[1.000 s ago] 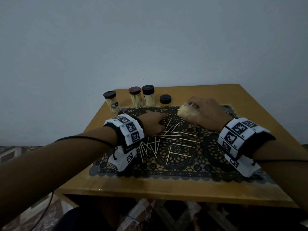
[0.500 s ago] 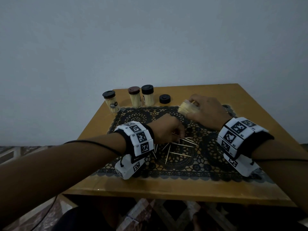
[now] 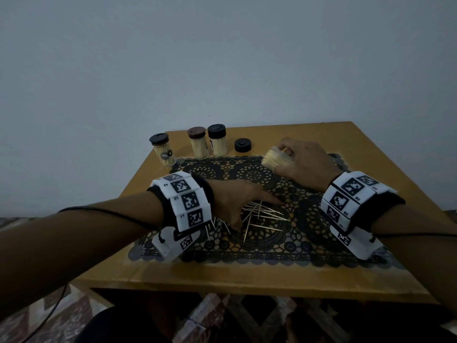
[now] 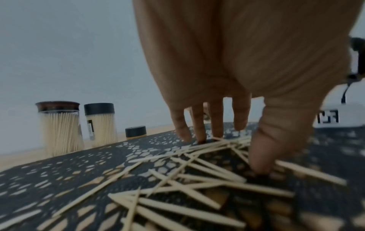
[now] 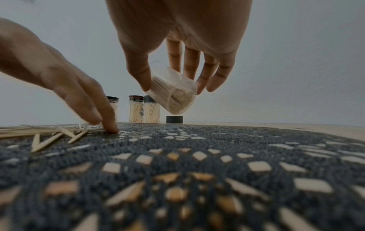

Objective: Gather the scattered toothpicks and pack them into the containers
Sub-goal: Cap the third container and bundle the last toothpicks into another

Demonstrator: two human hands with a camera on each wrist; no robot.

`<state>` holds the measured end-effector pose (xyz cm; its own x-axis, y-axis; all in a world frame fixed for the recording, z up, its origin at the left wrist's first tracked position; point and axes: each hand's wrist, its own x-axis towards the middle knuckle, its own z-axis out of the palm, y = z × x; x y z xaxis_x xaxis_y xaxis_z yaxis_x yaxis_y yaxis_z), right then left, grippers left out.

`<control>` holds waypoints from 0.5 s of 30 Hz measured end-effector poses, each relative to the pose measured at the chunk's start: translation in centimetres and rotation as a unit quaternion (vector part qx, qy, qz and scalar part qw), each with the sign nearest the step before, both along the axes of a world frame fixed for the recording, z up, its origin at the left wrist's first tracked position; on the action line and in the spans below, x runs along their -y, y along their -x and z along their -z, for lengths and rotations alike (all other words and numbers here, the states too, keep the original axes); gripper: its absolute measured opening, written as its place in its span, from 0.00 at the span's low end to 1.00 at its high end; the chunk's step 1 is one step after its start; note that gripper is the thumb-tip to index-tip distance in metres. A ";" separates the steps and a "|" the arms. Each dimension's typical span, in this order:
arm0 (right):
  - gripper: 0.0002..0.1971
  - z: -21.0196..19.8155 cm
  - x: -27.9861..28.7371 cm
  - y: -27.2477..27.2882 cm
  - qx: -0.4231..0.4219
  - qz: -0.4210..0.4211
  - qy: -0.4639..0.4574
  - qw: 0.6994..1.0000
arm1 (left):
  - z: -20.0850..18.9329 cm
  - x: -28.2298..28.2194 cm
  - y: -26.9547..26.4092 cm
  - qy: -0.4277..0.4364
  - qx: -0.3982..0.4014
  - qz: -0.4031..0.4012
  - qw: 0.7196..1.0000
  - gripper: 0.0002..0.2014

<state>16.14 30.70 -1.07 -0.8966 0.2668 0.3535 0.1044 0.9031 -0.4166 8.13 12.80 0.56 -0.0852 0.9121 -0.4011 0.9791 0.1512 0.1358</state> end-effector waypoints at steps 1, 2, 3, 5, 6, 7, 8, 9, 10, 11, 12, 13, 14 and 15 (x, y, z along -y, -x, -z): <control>0.21 0.0 0.0 0.0 0.000 0.000 -0.002 1.000 | 0.2 0.0 0.0 -0.011 -0.019 0.007 1.000 0.43; 0.21 0.0 0.0 0.1 0.002 -0.001 -0.004 1.000 | 0.3 0.0 0.0 -0.026 -0.026 0.013 0.999 0.40; 0.20 0.0 0.0 0.1 0.004 0.000 -0.006 1.000 | 0.4 0.0 0.0 -0.043 -0.025 0.018 0.999 0.38; 0.20 0.0 0.0 0.0 0.005 0.002 -0.006 1.000 | 0.6 -0.1 0.0 -0.072 -0.020 0.028 0.997 0.31; 0.20 0.0 0.1 0.1 0.004 0.003 -0.005 1.000 | 0.7 -0.1 0.0 -0.083 -0.020 0.030 0.996 0.29; 0.20 0.1 0.1 0.1 0.003 0.003 -0.005 1.000 | 0.8 -0.1 0.0 -0.094 -0.021 0.031 0.995 0.26; 0.20 0.1 0.0 0.1 0.003 0.004 -0.005 1.000 | 1.0 -0.2 0.0 -0.104 -0.021 0.030 0.994 0.24; 0.19 0.1 0.0 0.1 0.003 0.005 -0.005 1.000 | 1.1 -0.3 0.0 -0.112 -0.020 0.029 0.993 0.22; 0.19 0.2 0.0 0.2 0.002 0.005 -0.004 1.000 | 1.3 -0.4 -0.1 -0.120 -0.016 0.027 0.992 0.20; 0.19 0.2 0.0 0.2 0.000 0.005 -0.003 1.000 | 1.5 -0.5 -0.1 -0.129 -0.009 0.024 0.991 0.18; 0.20 0.2 0.0 0.2 0.000 0.004 -0.001 1.000 | 1.7 -0.7 -0.1 -0.139 -0.001 0.020 0.990 0.15; 0.20 0.2 0.0 0.2 0.000 0.002 0.001 1.000 | 1.9 -0.9 -0.1 -0.147 0.006 0.016 0.989 0.12; 0.20 0.2 0.0 0.1 -0.001 0.001 0.001 1.000 | 2.0 -1.0 -0.1 -0.153 0.009 0.011 0.988 0.10; 0.20 0.2 0.0 0.1 -0.002 -0.001 0.001 1.000 | 2.1 -1.2 -0.1 -0.159 0.011 0.009 0.987 0.08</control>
<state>16.02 30.73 -1.27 -0.8955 0.2663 0.3565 0.1015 0.9023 -0.4191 8.24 13.99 -1.51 -0.0629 0.9934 -0.0963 0.9774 0.0808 0.1953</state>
